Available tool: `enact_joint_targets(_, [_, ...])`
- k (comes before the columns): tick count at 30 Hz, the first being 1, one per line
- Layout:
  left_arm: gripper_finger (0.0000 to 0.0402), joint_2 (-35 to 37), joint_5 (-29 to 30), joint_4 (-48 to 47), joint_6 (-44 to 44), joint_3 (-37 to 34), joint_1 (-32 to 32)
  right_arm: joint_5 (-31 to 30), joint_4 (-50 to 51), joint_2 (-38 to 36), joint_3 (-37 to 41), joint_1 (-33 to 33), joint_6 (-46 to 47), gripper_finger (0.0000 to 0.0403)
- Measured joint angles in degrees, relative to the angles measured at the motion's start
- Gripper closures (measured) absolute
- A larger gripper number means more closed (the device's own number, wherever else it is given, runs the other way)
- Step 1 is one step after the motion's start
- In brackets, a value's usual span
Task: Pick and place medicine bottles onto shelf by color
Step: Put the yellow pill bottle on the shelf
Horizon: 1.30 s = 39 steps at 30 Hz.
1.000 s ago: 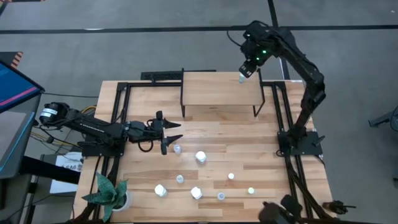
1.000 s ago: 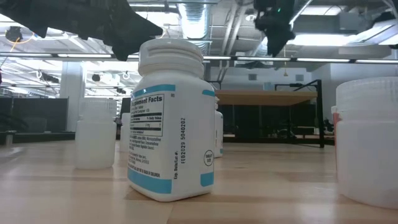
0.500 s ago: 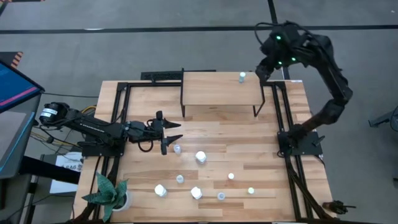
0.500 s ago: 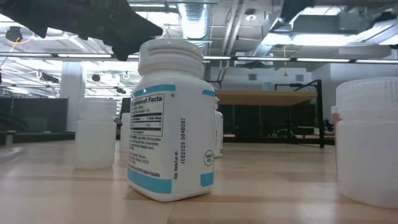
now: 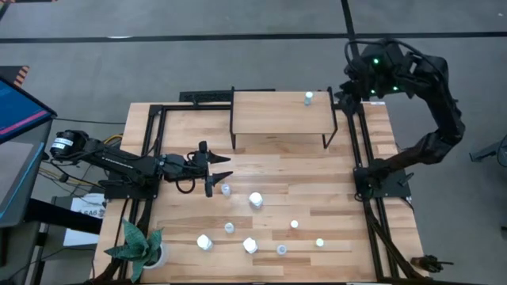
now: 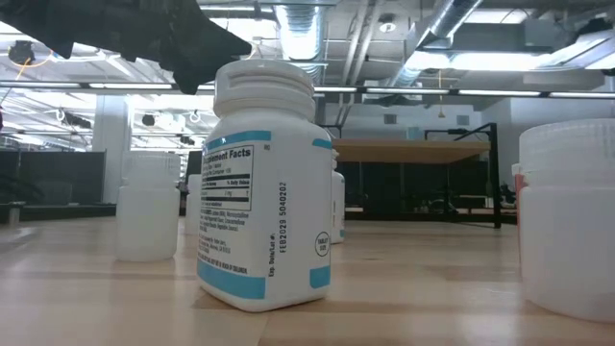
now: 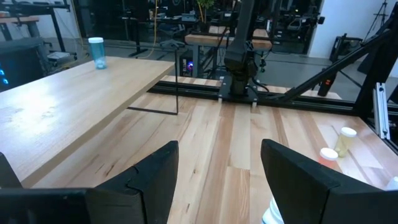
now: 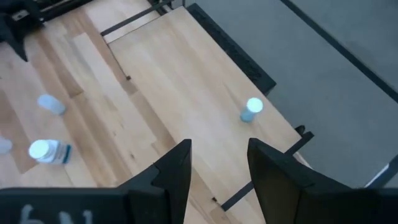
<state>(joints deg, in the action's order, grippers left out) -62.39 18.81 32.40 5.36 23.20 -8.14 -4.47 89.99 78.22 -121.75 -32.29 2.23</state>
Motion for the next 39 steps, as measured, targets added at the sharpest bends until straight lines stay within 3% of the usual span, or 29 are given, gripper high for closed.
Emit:
enact_joint_targets(11, [0.0182,0.0,0.0,0.0,0.0,-0.01,0.0,-0.02,0.12,-1.6,1.62,4.65,0.83,0.0226])
enact_joint_targets(24, [0.0182,0.0,0.0,0.0,0.01,-0.02,0.0,-0.22,-0.04,-6.47,10.85,10.59,6.34,0.0232])
enact_joint_targets(33, [0.0182,0.0,0.0,0.0,0.01,-0.02,0.0,-0.32,-1.09,-10.07,15.98,17.33,11.66,0.0232])
enact_joint_targets(39, [0.0182,0.0,0.0,0.0,0.01,-0.02,0.0,-3.53,-3.25,-12.86,20.66,23.93,17.33,0.0236])
